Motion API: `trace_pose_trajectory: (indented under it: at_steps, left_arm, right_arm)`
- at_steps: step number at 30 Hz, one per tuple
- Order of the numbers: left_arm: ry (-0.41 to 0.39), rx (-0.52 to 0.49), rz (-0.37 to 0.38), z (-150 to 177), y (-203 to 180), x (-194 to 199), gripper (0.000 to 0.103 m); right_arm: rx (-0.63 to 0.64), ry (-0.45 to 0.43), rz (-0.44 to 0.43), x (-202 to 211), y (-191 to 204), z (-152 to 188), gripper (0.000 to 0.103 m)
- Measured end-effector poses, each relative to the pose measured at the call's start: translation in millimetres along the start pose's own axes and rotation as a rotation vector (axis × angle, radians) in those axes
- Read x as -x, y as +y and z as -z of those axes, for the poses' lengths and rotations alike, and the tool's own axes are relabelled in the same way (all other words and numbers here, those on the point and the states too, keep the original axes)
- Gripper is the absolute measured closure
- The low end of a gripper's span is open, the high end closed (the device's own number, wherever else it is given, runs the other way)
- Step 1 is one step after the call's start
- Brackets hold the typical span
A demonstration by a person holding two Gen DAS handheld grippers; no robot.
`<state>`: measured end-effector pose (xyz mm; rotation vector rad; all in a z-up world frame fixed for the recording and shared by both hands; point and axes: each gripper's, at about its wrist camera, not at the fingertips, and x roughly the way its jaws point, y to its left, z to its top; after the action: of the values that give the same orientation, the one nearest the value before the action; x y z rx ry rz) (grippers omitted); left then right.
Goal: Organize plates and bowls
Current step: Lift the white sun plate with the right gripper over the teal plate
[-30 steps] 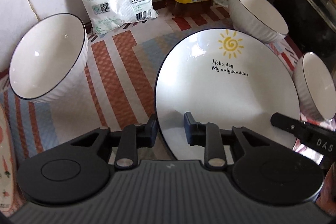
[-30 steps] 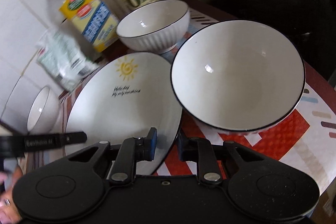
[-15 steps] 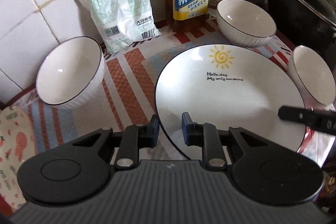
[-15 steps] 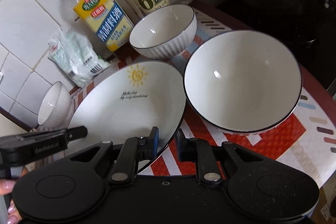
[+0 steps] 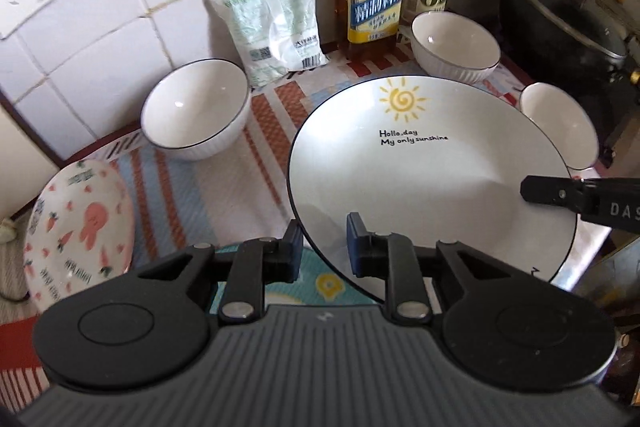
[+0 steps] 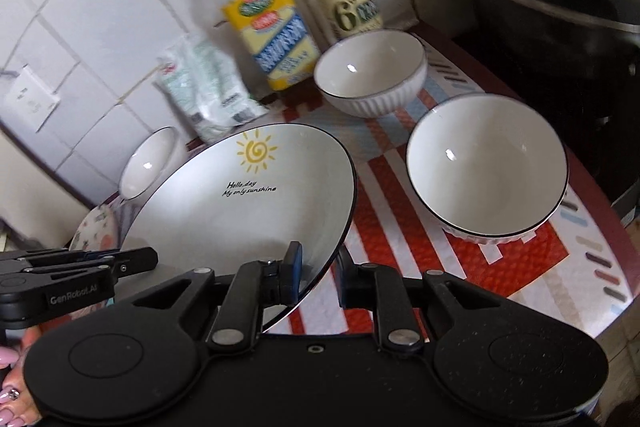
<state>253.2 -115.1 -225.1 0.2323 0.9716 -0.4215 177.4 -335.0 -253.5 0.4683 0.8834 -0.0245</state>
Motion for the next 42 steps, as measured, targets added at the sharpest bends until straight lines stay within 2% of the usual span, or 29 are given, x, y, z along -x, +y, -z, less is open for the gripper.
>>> trace_pose_trajectory:
  at_steps: [4,10,20,32,42]
  left_arm:
    - [-0.009,0.015,0.005,11,2,29,0.082]
    - [-0.034,0.067,-0.039,34,3,70,0.082]
    - [-0.045,0.148,-0.077,78,17,110,0.082]
    - [-0.004,0.274,-0.116,132,39,111,0.082]
    - [0.056,0.347,-0.135,149,61,87,0.082]
  right_arm:
    - [0.041,-0.008,-0.023,23,11,4,0.082]
    - [0.135,0.0,-0.048,56,32,16,0.08]
    - [0.238,0.01,-0.093,85,63,45,0.079]
    - [0.341,0.09,-0.127,76,92,76,0.079]
    - [0.372,0.157,-0.151,42,104,87,0.079]
